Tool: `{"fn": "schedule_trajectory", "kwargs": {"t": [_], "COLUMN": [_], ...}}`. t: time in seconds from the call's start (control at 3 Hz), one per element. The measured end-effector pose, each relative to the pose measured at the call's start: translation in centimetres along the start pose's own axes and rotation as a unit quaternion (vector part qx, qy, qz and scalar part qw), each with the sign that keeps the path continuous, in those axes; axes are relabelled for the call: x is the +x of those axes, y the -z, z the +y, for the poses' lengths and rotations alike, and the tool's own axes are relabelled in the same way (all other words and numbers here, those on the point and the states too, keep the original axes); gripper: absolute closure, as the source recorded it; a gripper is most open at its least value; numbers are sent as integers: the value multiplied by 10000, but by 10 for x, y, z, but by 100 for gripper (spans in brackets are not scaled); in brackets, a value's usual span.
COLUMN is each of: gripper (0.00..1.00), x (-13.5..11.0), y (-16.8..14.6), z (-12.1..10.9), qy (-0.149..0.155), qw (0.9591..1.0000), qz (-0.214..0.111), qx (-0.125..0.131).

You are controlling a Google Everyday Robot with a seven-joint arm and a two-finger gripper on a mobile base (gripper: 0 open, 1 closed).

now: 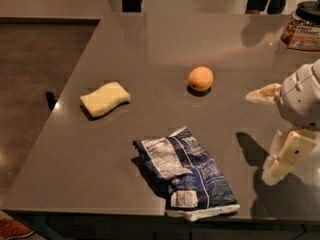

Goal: Pick blue chip bag

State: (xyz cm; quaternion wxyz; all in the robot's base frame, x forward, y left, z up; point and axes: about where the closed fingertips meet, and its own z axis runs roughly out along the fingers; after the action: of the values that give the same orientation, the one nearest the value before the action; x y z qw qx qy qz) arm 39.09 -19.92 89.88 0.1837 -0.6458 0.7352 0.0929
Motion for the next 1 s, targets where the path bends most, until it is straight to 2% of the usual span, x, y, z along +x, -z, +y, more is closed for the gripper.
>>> {"fn": "schedule_trajectory", "kwargs": {"t": [0.33,0.67,1.0], "gripper": [0,0,3], "x": [-10,-22,-48], "y": [-41,-66,-84], "z": [32,53,73], "qy": [440,799,1099], "qw": [9973,9929,9878], "qz": [-374,-589,-733], "qx": [-460,-653,-819]}}
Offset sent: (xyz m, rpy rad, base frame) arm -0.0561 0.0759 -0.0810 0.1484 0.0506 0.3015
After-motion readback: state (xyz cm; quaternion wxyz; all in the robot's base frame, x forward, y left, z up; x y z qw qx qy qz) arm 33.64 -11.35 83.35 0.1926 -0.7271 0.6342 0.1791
